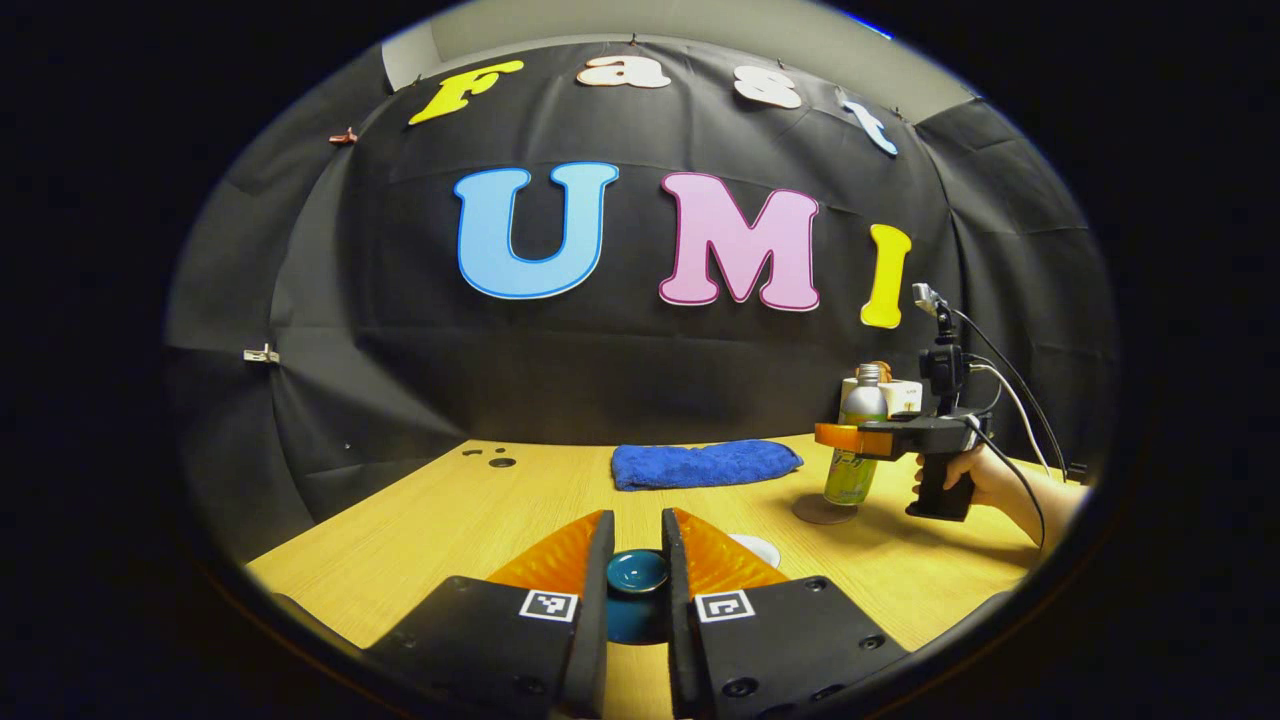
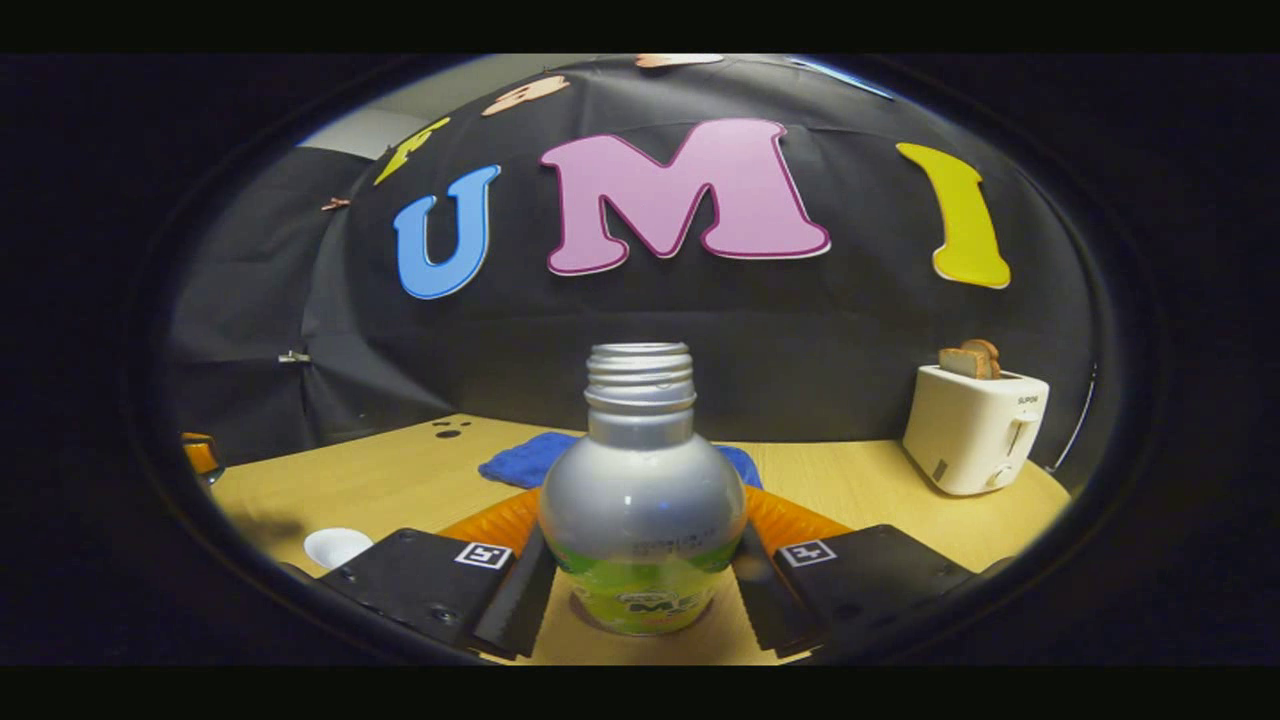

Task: Open the teacup lid with one hand, grasp the water bottle and pour water into the teacup with the other hand; after pouring, place the water bottle on the coaster and then close the teacup lid.

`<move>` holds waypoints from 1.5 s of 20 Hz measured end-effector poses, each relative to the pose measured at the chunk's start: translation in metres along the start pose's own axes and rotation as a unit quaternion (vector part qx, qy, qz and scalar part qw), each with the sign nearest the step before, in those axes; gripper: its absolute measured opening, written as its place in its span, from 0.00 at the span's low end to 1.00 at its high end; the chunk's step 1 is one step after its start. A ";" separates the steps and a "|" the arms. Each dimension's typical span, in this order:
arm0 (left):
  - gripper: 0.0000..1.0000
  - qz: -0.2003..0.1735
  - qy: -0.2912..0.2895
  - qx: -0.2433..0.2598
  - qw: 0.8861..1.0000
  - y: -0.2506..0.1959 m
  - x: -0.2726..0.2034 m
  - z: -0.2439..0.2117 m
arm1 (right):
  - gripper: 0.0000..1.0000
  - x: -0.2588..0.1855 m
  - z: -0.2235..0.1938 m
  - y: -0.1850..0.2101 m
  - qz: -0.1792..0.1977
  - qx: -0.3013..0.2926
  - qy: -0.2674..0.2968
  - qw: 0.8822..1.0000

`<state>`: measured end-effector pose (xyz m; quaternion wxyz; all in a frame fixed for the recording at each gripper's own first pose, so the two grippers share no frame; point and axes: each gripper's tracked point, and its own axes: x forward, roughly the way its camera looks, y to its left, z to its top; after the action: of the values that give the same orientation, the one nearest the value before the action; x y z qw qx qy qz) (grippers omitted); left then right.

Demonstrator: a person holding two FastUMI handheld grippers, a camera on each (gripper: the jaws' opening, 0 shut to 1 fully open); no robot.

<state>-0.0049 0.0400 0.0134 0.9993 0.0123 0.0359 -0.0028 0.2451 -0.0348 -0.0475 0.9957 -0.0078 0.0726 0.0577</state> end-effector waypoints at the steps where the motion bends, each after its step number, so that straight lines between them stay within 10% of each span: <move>1: 0.29 0.000 0.003 -0.002 1.000 0.000 0.001 -0.003 | 0.81 0.004 -0.004 0.000 0.001 0.002 0.005 1.000; 30: 0.26 -0.017 0.002 -0.012 1.000 -0.026 -0.003 -0.001 | 1.00 -0.053 -0.013 0.010 -0.024 -0.017 0.038 0.999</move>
<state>-0.0080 0.0144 0.0123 0.9991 -0.0001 0.0377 -0.0195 0.1897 -0.0317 -0.0527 0.9930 -0.0291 0.1091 0.0350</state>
